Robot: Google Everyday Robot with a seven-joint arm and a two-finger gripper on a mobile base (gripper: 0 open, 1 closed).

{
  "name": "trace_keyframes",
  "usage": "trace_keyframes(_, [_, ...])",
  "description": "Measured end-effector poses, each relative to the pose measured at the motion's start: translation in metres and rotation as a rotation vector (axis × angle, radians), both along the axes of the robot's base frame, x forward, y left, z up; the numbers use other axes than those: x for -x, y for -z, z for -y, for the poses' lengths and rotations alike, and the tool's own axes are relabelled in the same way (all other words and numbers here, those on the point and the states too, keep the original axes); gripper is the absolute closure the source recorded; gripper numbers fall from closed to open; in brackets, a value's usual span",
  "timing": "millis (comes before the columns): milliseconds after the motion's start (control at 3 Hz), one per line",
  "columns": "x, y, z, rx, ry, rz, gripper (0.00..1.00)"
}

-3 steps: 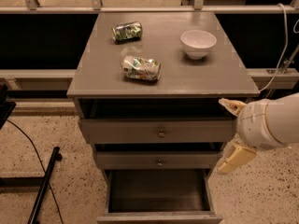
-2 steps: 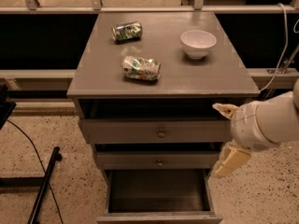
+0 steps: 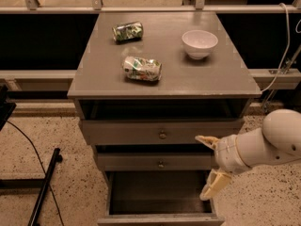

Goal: Close bottom drawer

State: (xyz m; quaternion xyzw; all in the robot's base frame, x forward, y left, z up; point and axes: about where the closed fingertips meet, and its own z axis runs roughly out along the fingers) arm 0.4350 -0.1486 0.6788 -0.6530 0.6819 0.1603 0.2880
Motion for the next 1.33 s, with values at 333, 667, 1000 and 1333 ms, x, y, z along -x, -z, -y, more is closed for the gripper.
trace_keyframes(333, [0.008,0.044,-0.004,-0.136,-0.131,-0.014,0.00])
trace_keyframes(667, [0.014,0.068,-0.008,-0.173,-0.216,0.003,0.00])
trace_keyframes(1000, [0.014,0.068,-0.008,-0.173,-0.216,0.004,0.00])
trace_keyframes(1333, [0.013,0.094,-0.006,-0.170,-0.175,0.036,0.00])
